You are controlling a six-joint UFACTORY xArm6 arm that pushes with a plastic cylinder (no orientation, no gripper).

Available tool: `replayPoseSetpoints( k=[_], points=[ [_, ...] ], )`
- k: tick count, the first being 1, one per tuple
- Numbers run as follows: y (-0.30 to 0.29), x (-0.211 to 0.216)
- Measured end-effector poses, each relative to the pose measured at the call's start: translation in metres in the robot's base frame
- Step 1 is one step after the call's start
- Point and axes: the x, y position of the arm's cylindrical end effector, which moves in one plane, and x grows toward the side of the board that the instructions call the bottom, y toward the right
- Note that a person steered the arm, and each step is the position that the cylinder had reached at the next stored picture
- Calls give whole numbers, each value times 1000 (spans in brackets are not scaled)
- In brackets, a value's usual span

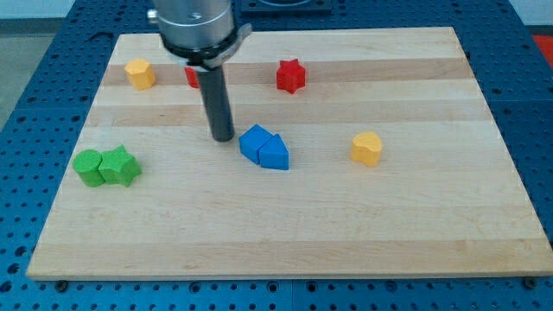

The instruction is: Move the yellow hexagon down a bit

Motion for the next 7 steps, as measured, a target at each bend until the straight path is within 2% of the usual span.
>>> replayPoseSetpoints(
  k=[1, 2, 3, 5, 6, 7],
  points=[
    [44, 0],
    [63, 3],
    [50, -6],
    [-77, -14],
    [-166, -26],
    [-222, -53]
  ],
)
